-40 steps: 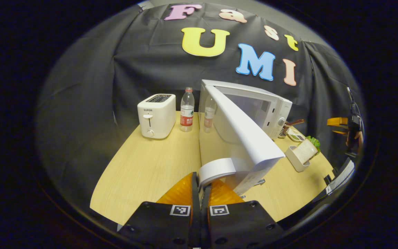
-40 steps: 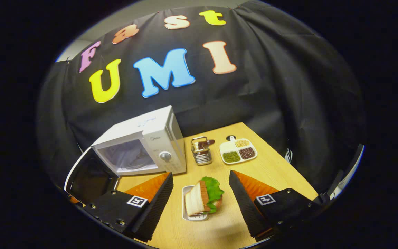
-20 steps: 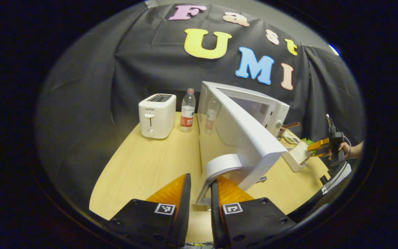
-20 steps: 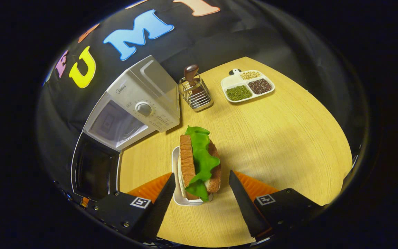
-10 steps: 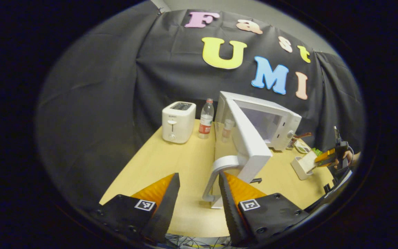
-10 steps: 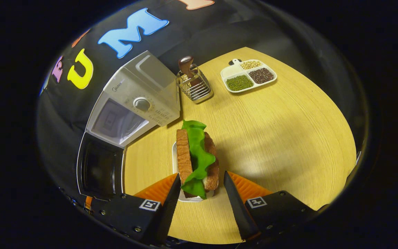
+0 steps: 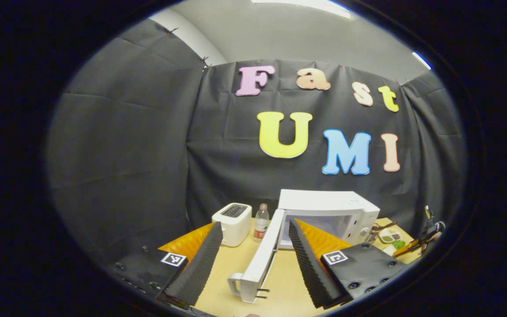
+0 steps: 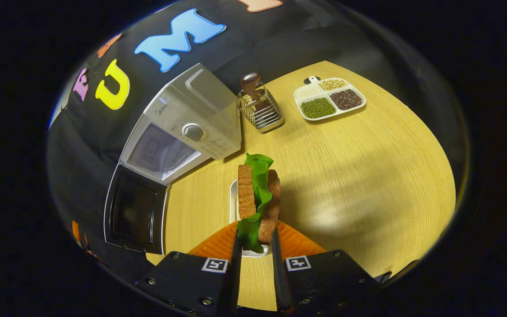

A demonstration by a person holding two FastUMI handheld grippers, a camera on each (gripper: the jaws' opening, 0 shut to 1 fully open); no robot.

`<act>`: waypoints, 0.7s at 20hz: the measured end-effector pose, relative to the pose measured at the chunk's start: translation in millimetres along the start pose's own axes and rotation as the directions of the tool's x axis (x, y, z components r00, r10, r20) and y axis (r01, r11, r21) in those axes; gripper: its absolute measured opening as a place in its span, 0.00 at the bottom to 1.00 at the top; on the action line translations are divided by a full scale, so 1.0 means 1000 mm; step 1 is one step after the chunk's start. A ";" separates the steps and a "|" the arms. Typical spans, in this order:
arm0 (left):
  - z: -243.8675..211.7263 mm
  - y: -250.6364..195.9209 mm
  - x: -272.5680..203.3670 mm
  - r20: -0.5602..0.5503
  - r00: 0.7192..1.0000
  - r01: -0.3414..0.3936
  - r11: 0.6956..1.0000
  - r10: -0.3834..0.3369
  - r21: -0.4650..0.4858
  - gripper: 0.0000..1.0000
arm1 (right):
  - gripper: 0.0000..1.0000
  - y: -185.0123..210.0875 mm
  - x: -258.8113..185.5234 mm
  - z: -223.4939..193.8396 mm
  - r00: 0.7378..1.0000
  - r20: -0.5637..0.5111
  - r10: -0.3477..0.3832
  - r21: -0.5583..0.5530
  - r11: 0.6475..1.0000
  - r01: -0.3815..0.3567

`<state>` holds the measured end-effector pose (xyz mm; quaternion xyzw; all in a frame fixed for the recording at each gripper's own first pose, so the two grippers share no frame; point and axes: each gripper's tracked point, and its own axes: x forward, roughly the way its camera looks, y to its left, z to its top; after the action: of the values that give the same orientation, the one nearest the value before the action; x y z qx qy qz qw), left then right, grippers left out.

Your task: Open the microwave oven with the left hand, put the food in, and close the microwave oven.

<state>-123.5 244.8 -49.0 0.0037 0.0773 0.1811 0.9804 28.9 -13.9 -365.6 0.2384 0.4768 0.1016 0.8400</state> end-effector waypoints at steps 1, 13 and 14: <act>0.009 -0.012 0.000 0.014 1.000 0.008 1.000 -0.008 0.007 0.98 | 0.27 0.004 -0.004 0.001 1.000 0.002 0.014 -0.004 1.000 -0.014; 0.070 -0.125 0.008 0.057 0.994 0.095 0.995 -0.096 0.025 0.97 | 0.09 0.084 -0.057 0.036 0.948 0.105 0.300 0.089 0.947 -0.309; 0.070 -0.130 0.010 0.055 0.992 0.109 0.994 -0.111 0.026 0.97 | 0.09 0.099 -0.062 0.041 0.933 0.122 0.339 0.119 0.928 -0.353</act>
<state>-57.0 128.5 14.5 0.0157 0.0520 0.1257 0.9906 36.8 34.5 -252.7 0.3815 0.3906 0.2027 0.8129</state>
